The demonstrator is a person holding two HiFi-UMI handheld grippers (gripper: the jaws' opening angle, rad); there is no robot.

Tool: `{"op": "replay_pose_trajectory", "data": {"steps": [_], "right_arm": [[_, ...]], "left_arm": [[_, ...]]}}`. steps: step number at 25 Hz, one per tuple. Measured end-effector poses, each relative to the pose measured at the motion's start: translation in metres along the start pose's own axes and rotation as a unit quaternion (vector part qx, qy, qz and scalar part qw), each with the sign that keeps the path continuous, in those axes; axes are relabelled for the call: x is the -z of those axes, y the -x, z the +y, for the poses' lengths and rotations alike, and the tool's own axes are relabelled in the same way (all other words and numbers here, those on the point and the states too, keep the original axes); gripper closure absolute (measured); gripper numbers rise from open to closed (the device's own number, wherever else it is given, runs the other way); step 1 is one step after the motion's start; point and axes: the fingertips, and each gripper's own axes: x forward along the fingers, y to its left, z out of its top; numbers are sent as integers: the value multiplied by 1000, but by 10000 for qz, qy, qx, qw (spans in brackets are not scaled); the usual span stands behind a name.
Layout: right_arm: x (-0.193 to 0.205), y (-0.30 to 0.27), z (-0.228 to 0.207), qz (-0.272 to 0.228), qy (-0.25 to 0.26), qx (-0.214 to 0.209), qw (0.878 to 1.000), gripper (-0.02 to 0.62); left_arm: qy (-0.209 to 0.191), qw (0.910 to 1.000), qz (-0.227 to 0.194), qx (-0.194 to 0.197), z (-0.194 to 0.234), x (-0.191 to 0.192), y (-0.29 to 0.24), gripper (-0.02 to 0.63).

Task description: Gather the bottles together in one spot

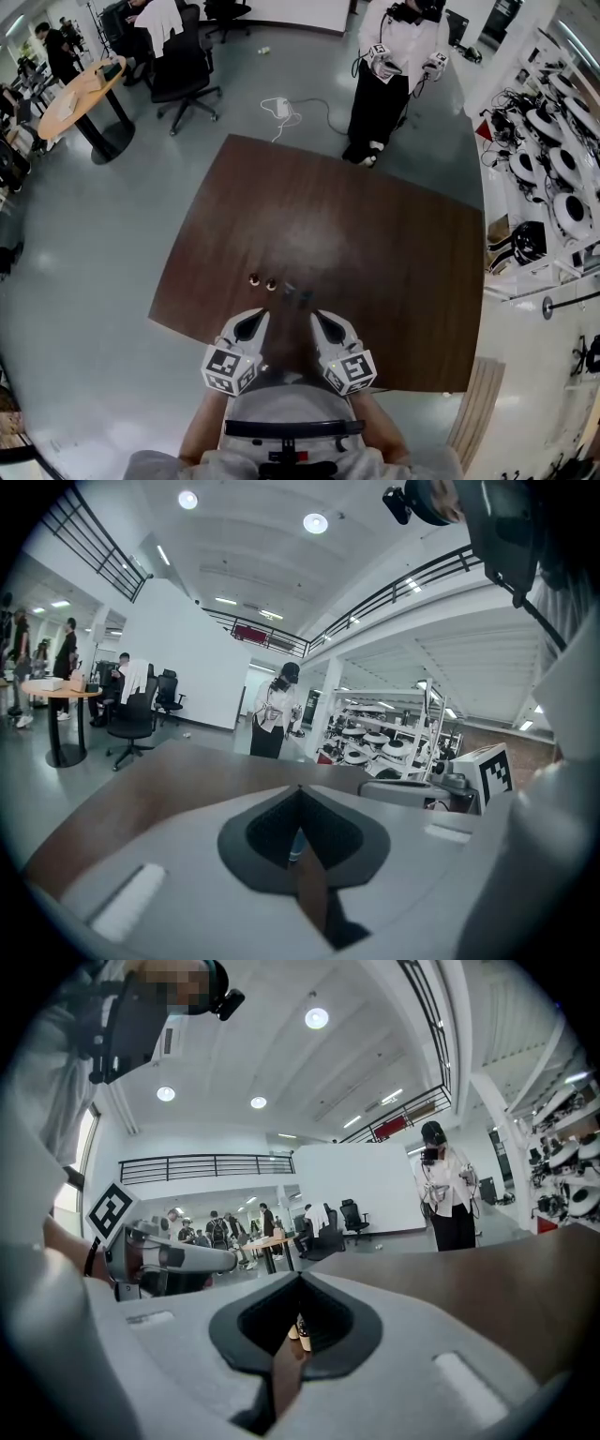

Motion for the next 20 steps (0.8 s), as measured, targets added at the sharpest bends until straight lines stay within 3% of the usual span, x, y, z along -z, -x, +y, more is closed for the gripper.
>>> {"op": "replay_pose_trajectory", "data": {"steps": [20], "right_arm": [[3,-9,-6,48,-17,57,10000,595]], "left_arm": [[-3,10000,82,42,7,0,-6,604]]}}
